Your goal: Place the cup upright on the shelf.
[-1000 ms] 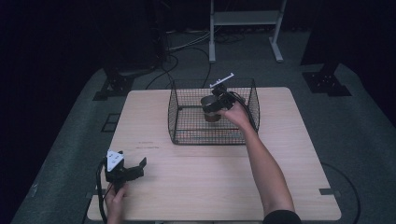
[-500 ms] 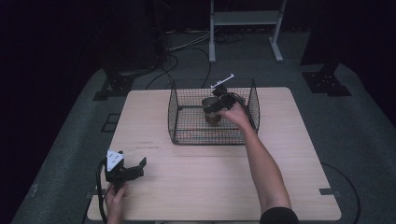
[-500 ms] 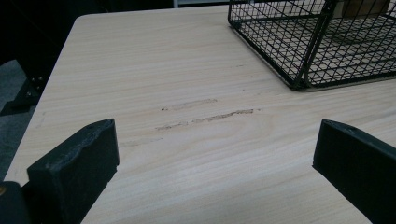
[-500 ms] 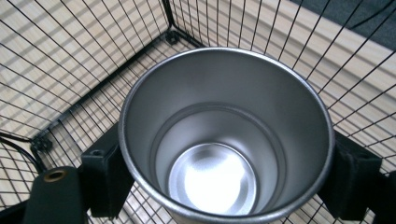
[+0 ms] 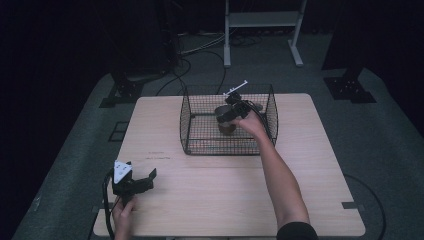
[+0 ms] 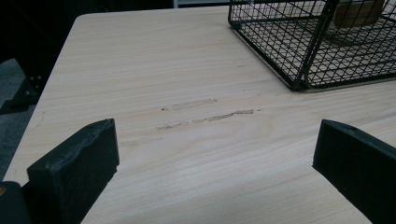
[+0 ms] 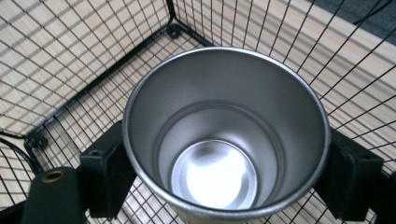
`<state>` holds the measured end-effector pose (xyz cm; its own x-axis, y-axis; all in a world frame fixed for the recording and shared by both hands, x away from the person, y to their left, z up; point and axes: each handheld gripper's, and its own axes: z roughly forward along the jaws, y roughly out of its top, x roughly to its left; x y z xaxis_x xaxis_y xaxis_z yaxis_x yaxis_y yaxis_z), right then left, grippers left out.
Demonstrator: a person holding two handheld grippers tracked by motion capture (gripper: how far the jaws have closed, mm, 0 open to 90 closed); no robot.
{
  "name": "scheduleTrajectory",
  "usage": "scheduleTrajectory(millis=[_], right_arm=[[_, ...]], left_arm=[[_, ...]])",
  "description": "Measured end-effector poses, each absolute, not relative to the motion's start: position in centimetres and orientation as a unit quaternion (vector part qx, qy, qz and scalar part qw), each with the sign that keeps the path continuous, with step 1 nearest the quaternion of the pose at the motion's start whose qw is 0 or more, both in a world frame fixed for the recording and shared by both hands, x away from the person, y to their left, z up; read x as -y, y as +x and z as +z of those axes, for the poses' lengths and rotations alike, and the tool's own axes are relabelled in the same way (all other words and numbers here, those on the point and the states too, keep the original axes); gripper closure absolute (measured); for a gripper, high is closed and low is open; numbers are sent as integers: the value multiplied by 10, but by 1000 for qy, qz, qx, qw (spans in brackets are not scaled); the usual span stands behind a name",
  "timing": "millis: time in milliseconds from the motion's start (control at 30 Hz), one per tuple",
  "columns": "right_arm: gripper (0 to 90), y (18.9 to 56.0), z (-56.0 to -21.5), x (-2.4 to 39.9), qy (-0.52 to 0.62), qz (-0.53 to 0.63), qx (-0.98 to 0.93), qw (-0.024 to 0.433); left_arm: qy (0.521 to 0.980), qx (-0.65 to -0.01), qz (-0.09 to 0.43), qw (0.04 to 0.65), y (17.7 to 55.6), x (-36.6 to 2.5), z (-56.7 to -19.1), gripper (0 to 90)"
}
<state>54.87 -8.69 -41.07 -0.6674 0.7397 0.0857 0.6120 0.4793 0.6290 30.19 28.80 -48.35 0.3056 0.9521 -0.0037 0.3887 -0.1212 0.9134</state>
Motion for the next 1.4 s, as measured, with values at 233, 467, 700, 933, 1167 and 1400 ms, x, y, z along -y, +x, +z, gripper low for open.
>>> scheduleTrajectory(millis=[233,467,700,933,1167,1400], right_arm=[[164,547,-413,83,390,309,-861,101],[145,546,-414,82,387,302,-865,104],[134,544,-413,82,384,303,-866,102],[126,540,-411,82,382,301,-868,103],[125,538,-409,82,383,301,-868,99],[113,536,-406,89,387,312,-862,98]], left_arm=[[677,-495,319,441,302,-288,-484,0],[675,-496,319,443,302,-288,-484,0],[676,-495,319,442,301,-288,-484,0],[676,-495,320,442,302,-288,-484,0],[677,-496,319,440,302,-288,-484,0],[679,-495,320,438,302,-287,-484,0]])
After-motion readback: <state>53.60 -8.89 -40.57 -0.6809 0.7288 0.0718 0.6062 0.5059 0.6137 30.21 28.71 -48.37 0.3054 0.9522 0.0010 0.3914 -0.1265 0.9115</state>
